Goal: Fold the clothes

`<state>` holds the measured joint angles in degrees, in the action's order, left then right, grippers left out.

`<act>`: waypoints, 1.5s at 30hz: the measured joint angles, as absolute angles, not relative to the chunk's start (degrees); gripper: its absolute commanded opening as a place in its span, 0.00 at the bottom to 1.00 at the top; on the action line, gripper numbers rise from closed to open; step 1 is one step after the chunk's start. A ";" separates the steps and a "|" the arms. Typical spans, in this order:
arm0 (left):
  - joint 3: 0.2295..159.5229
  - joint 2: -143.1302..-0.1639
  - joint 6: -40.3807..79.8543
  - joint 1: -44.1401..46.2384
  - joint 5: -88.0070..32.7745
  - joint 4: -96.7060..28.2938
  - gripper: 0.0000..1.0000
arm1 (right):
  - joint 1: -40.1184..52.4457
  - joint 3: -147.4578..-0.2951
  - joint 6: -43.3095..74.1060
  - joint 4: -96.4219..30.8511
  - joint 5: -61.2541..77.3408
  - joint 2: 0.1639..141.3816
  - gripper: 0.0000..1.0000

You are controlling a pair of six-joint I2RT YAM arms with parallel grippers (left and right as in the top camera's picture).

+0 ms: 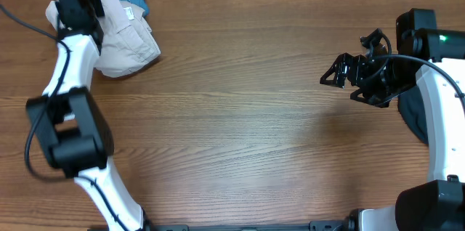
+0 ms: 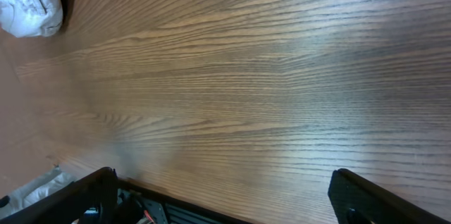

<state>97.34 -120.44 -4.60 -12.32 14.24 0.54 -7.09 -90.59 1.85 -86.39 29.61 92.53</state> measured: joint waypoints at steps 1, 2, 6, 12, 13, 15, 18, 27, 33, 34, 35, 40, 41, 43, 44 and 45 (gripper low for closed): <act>97.36 -117.99 -4.45 -11.94 13.63 -0.43 0.06 | -7.09 -90.59 1.85 -86.32 29.58 92.53 1.00; 97.45 -113.75 -4.47 -11.16 12.51 -2.68 0.04 | -7.09 -90.59 1.87 -86.41 29.58 92.53 1.00; 98.72 -106.43 -4.21 -8.25 8.19 -11.77 0.04 | -7.09 -90.59 1.87 -86.26 29.58 92.53 1.00; 97.34 -117.03 -2.92 -6.90 5.80 -15.88 0.07 | -7.09 -90.59 1.52 -87.20 29.58 92.53 1.00; 97.30 -120.44 -2.90 -7.14 6.09 -15.31 0.09 | -7.09 -90.59 1.32 -87.55 29.56 92.53 1.00; 96.82 -126.65 -2.90 -7.44 6.83 -14.22 0.17 | -7.09 -90.59 1.02 -87.83 29.56 92.53 1.00; 96.75 -129.36 -2.52 -7.46 6.59 -11.55 0.19 | -7.09 -90.59 0.80 -87.90 29.58 92.53 1.00; 96.62 -125.08 -2.04 -7.62 6.96 -10.92 1.00 | -7.09 -90.59 0.67 -85.67 32.56 92.53 1.00; 96.09 -104.36 -1.63 -7.49 6.11 -13.52 1.00 | -7.09 -90.56 2.39 -82.48 34.54 92.05 1.00; 96.12 -100.38 -1.65 -7.46 5.26 -15.00 1.00 | -7.09 -90.56 2.66 -82.54 34.57 91.53 1.00; 96.16 -96.44 -1.63 -7.29 4.16 -16.56 1.00 | -7.09 -90.54 2.79 -82.61 34.59 90.74 1.00; 96.47 -81.01 -1.63 -6.92 -5.91 -29.02 1.00 | -7.09 -90.52 3.01 -82.81 34.72 83.09 1.00; 96.47 -78.50 -1.63 -6.83 -8.93 -31.97 1.00 | -7.09 -90.52 3.01 -82.94 34.72 80.73 1.00; 96.49 -74.94 -1.61 -6.83 -13.91 -37.80 1.00 | -7.09 -90.52 3.01 -83.18 34.63 77.30 1.00; 96.49 -73.30 -1.63 -6.83 -16.32 -41.47 1.00 | -7.09 -90.52 3.05 -83.22 34.54 75.70 1.00; 96.47 -71.66 -1.63 -6.83 -18.52 -44.73 1.00 | -7.09 -90.52 3.01 -83.40 34.48 74.63 1.00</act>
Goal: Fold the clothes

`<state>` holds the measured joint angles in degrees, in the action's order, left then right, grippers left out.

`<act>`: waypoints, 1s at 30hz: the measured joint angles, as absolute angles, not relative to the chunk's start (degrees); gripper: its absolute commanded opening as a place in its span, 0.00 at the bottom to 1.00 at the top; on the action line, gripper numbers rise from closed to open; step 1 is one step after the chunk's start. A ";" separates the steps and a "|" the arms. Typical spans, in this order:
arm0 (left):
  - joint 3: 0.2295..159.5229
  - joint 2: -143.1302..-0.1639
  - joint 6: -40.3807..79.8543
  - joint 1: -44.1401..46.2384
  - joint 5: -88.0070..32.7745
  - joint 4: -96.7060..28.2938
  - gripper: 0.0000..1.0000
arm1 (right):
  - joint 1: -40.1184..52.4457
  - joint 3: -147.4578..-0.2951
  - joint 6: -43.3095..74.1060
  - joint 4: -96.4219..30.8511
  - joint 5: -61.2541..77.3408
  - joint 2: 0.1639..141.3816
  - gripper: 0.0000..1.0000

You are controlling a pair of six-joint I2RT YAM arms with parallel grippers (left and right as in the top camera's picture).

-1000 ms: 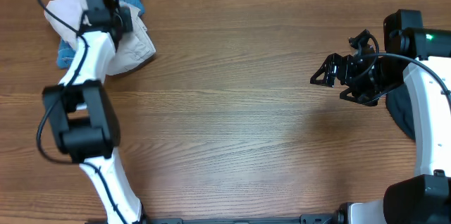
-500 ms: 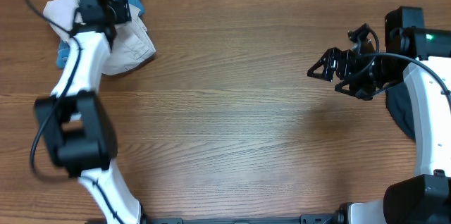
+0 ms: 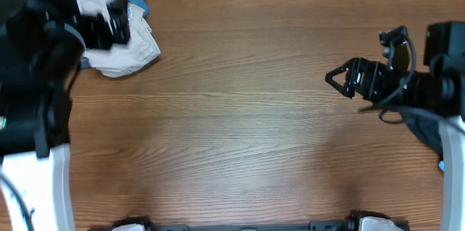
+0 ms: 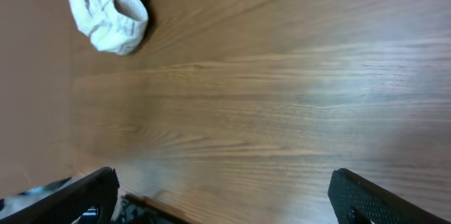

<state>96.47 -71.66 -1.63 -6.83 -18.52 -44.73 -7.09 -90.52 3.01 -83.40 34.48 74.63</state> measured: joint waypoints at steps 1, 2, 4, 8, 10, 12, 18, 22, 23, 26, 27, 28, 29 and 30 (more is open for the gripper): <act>96.47 -70.37 -1.65 -6.83 -20.18 -46.70 1.00 | -7.09 -90.52 3.03 -83.66 34.44 73.14 1.00; 96.47 -68.75 -1.93 -6.83 -22.39 -49.23 1.00 | -7.09 -90.52 3.01 -83.96 34.39 71.77 1.00; 96.47 -65.17 -3.97 -6.83 -26.81 -54.02 1.00 | -7.09 -90.52 3.03 -84.95 34.09 68.55 1.00; 96.47 -58.89 -10.17 -6.83 -34.74 -61.93 1.00 | -7.09 -90.48 3.57 -86.61 32.47 61.60 1.00; 96.47 -55.46 -12.56 -6.83 -37.76 -64.99 1.00 | -7.09 -90.45 4.58 -86.67 31.42 57.45 1.00; 96.25 -52.23 -13.91 -6.83 -40.05 -65.78 1.00 | -7.09 -90.48 5.02 -87.29 30.79 53.17 1.00; 86.65 -36.82 -16.73 -6.83 -46.37 -64.29 1.00 | -7.09 -90.32 6.02 -89.08 28.77 43.31 1.00; 73.73 -24.80 -16.40 -6.83 -50.24 -58.48 1.00 | -7.09 -88.07 9.45 -89.14 26.28 37.30 1.00; 71.44 -22.76 -16.01 -6.83 -50.74 -57.78 1.00 | -7.09 -87.61 10.37 -89.30 24.97 35.68 1.00; 63.33 -15.40 -14.52 -6.83 -52.07 -56.55 1.00 | -7.09 -87.26 12.27 -89.65 20.45 29.08 1.00; 61.45 -14.26 -14.28 -6.83 -52.23 -56.58 1.00 | -7.09 -87.24 12.51 -89.56 19.64 27.35 1.00; 60.18 -13.78 -14.00 -6.83 -52.34 -56.62 1.00 | -7.09 -87.24 12.86 -89.36 18.83 25.12 1.00; 57.93 -13.45 -13.69 -6.83 -52.36 -56.71 1.00 | -7.09 -87.26 13.06 -89.17 18.52 24.10 1.00; 56.86 -13.45 -13.67 -6.83 -52.38 -56.58 1.00 | -7.09 -87.26 13.17 -88.92 18.24 23.42 1.00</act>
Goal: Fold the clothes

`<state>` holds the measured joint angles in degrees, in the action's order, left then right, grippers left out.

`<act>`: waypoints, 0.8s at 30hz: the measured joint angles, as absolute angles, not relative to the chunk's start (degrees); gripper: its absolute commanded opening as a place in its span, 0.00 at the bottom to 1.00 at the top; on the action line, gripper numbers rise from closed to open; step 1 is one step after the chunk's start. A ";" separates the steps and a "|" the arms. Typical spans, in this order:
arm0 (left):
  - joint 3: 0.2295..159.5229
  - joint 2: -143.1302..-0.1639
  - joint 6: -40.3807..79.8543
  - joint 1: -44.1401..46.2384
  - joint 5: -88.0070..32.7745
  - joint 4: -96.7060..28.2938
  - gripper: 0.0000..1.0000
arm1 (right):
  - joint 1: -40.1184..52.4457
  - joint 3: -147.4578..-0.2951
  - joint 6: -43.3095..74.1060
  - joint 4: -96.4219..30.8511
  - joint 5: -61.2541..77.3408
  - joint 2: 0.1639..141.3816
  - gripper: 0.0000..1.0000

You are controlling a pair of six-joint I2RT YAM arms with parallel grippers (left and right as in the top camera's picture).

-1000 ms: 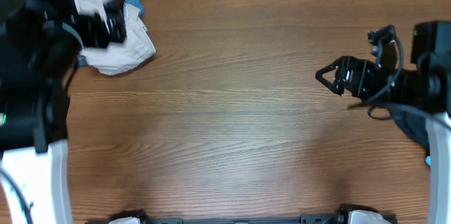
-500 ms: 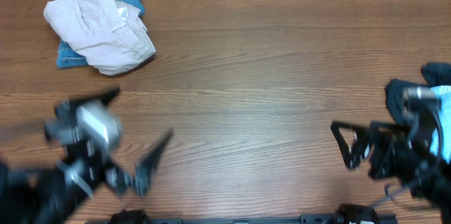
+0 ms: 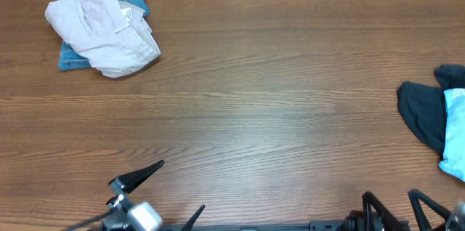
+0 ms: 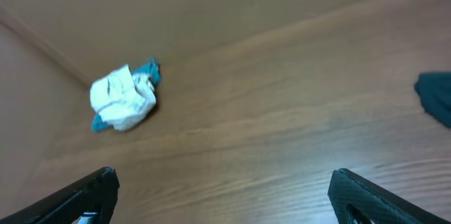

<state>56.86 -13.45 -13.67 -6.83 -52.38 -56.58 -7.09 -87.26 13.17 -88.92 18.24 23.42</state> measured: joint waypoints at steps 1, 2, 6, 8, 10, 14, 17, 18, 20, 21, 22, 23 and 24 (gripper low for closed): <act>55.72 -13.45 -13.67 -6.83 -52.38 -56.55 1.00 | -7.09 -87.26 13.28 -88.58 17.98 23.24 1.00; 54.81 -13.45 -13.67 -6.83 -52.38 -56.55 1.00 | -7.09 -87.24 13.30 -88.20 17.80 23.22 1.00; 51.62 -13.50 -13.67 -6.83 -52.36 -56.53 1.00 | -7.09 -86.52 13.50 -86.39 17.50 23.35 1.00; 50.85 -13.50 -13.65 -6.83 -52.36 -56.55 1.00 | -7.09 -86.41 13.50 -85.10 17.37 23.35 1.00; 50.59 -13.50 -13.67 -6.83 -52.36 -56.53 1.00 | -7.09 -86.41 13.47 -84.42 17.32 23.35 1.00; 50.59 -13.50 -13.67 -6.83 -52.36 -56.53 1.00 | -7.09 -86.32 13.50 -84.40 17.12 23.35 1.00; 50.59 -13.50 -13.67 -6.83 -52.36 -56.77 1.00 | -7.09 -86.32 13.47 -84.64 17.12 23.35 1.00; 50.59 -13.50 -13.67 -6.83 -52.36 -56.88 1.00 | -7.09 -86.32 13.50 -84.99 17.15 23.35 1.00; 50.59 -13.50 -13.67 -6.83 -52.36 -57.01 1.00 | -7.09 -86.32 13.47 -86.06 17.12 23.35 1.00; 50.59 -13.50 -13.67 -6.83 -52.36 -57.01 1.00 | -7.09 -86.30 13.50 -87.07 17.15 23.35 1.00; 50.59 -13.50 -13.67 -6.83 -52.36 -57.01 1.00 | -7.09 -86.26 13.47 -87.92 17.12 23.35 1.00; 50.59 -13.50 -13.67 -6.83 -52.36 -57.01 1.00 | -7.09 -86.24 13.47 -88.75 17.12 23.35 1.00; 50.59 -13.50 -13.67 -6.83 -52.36 -57.01 1.00 | -7.09 -86.24 13.47 -89.76 17.10 23.35 1.00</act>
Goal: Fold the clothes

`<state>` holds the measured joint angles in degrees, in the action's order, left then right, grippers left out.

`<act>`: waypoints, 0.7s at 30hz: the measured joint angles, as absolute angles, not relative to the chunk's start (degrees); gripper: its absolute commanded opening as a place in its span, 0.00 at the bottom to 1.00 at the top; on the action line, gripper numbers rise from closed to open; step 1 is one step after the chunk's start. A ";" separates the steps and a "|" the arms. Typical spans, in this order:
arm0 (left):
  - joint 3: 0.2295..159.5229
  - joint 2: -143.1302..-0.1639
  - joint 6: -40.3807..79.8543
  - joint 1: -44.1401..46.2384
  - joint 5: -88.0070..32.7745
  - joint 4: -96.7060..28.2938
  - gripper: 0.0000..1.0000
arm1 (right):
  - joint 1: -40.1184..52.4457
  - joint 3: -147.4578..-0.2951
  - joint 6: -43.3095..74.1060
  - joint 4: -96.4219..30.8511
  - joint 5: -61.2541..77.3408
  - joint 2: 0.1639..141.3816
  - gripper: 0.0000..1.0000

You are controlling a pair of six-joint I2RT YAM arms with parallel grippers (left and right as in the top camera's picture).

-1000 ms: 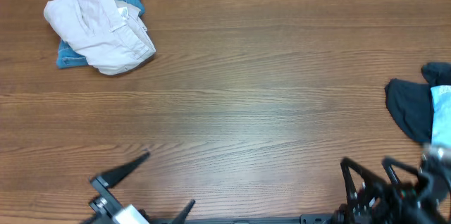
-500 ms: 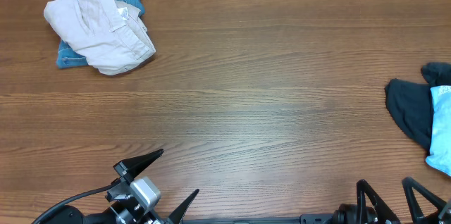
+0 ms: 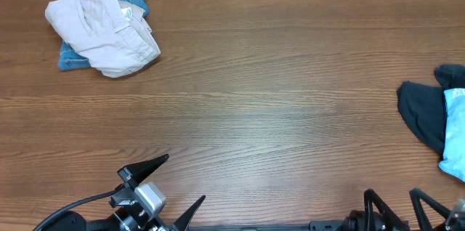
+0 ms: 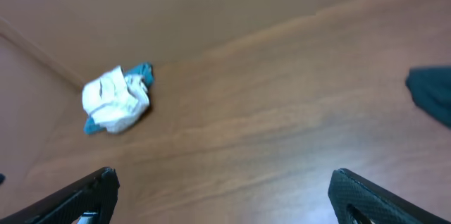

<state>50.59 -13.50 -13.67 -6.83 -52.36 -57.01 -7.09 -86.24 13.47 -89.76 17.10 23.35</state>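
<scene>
A cream garment (image 3: 105, 31) lies bunched on a blue one (image 3: 71, 58) at the table's far left corner; the right wrist view shows the same pile (image 4: 115, 99). At the right edge lies a dark navy garment (image 3: 420, 115) with a light blue one (image 3: 455, 126) on it, the navy one (image 4: 431, 91) also in the wrist view. Both arms are back at the near edge, far from all clothes. My left gripper (image 3: 183, 179) is open and empty. My right gripper (image 4: 222, 196) is open too, its fingers (image 4: 79, 197) spread wide, holding nothing.
Bare wooden tabletop (image 3: 254, 107) stretches between the two heaps. A wall or board runs along the far edge (image 4: 211, 5).
The left gripper has come a little further into view at the near edge. The right wrist view has shifted slightly. No garment has moved.
First the left arm reached over the cream pile at the far left, and the right gripper stood open above the table near the dark garment. Then both arms were higher. After that both were back at the near edge, open, the heaps unchanged.
</scene>
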 measured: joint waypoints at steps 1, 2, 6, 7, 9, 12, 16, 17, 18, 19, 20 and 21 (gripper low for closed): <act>50.59 -13.50 -13.67 -6.83 -52.36 -56.99 1.00 | -7.09 -86.24 13.47 -90.59 17.08 23.35 1.00; 50.59 -13.50 -13.67 -6.83 -52.36 -57.01 1.00 | -7.09 -86.24 13.47 -91.72 17.10 23.35 1.00; 50.59 -13.50 -13.67 -6.83 -52.36 -57.04 1.00 | -7.09 -86.21 13.52 -95.66 17.12 23.35 1.00; 50.59 -13.50 -13.67 -6.83 -52.36 -57.04 1.00 | -7.09 -86.21 13.47 -95.72 16.93 23.35 1.00; 50.59 -13.50 -13.67 -6.83 -52.36 -57.01 1.00 | -7.09 -86.21 13.47 -95.53 16.23 23.35 1.00; 50.59 -13.50 -13.67 -6.83 -52.36 -57.01 1.00 | -7.09 -85.93 13.45 -93.65 14.55 23.35 1.00; 50.59 -13.50 -13.67 -6.83 -52.36 -57.06 1.00 | -7.09 -81.14 13.43 -85.91 13.74 23.35 1.00; 50.59 -13.50 -13.65 -6.83 -52.36 -57.08 1.00 | -7.07 -78.65 13.21 -83.35 13.56 23.29 1.00; 50.59 -13.50 -13.65 -6.83 -52.36 -57.08 1.00 | -7.07 -74.96 12.69 -80.20 13.41 22.90 1.00; 50.59 -13.50 -13.65 -6.83 -52.38 -57.08 1.00 | -7.07 -72.25 12.29 -77.43 13.30 22.37 1.00; 50.59 -13.50 -13.65 -6.83 -52.38 -57.08 1.00 | -7.09 -67.42 11.66 -73.36 13.23 20.84 1.00; 50.57 -13.50 -13.65 -6.83 -52.36 -57.06 1.00 | -7.09 -63.86 11.35 -70.28 13.17 19.46 1.00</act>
